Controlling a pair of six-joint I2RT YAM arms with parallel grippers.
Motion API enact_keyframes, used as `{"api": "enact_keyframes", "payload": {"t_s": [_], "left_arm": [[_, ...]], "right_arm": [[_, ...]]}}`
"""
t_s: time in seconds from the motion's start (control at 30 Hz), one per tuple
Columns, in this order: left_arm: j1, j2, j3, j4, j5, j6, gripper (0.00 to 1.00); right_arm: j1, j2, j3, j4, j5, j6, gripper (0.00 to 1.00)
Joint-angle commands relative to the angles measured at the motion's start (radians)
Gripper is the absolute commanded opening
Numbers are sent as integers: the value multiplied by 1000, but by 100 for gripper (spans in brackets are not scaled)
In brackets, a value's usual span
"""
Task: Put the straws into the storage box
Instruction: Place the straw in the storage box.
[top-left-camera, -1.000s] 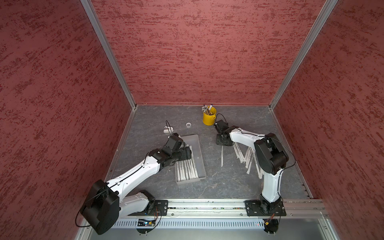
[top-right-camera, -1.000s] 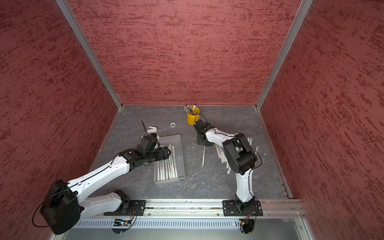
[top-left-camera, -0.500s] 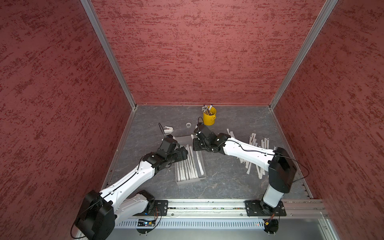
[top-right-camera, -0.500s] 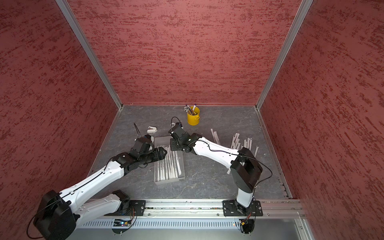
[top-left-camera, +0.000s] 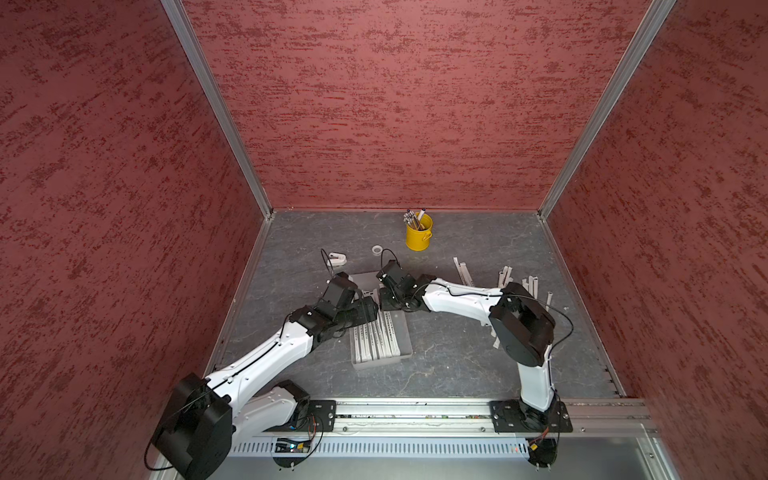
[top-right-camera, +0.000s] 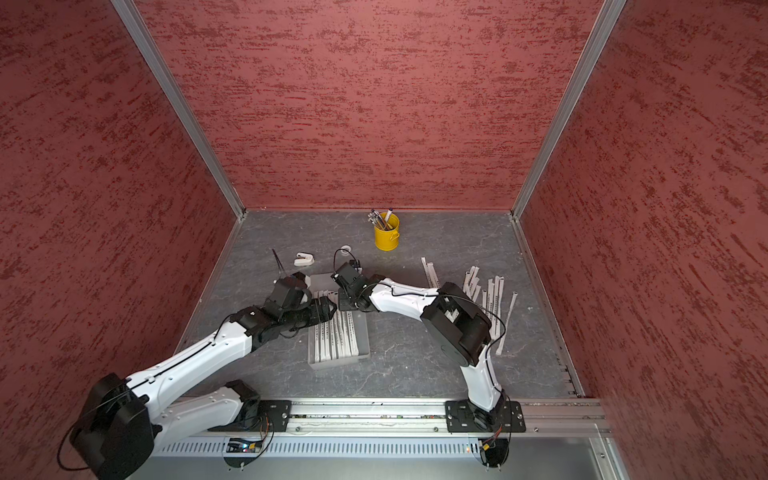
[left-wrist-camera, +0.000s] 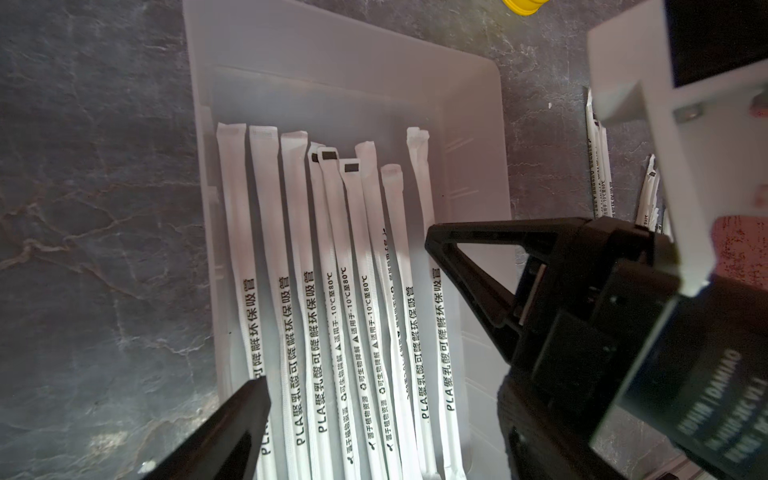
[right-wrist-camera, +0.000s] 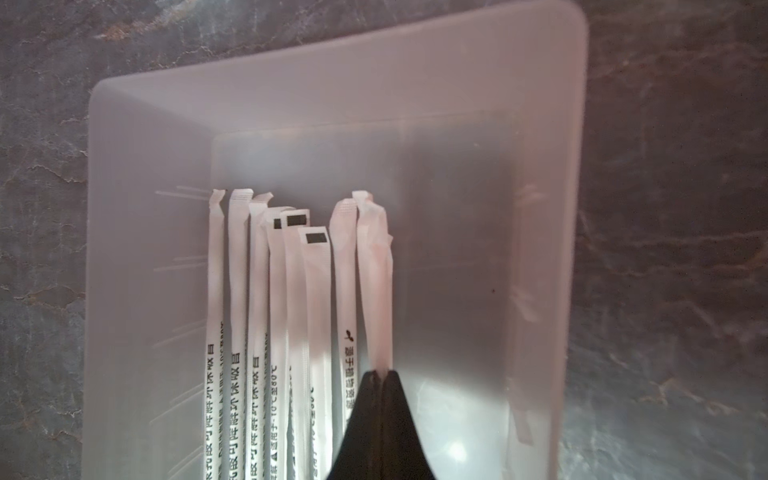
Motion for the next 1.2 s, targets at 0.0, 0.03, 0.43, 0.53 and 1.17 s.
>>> {"api": "enact_keyframes", "payload": {"t_s": [0.0,0.03,0.43,0.53,1.17], "left_arm": [[-9,10,-4,27,5,-6,88],[-9,13,-3,28,5,-5,88],[-29,33,11,33,5,-7,88],[-32,37,20,25,3,-3,89],[-115,101,186,-48,-77,65,89]], "right_arm": [[-2,21,-18,26,34,50,4],[-2,25,-20,27,37,54,4],[-6,58,-23,23,54,41,5],[-9,61,-13,13,44,24,5],[-105,-303,-123,-112,8,35,32]]}}
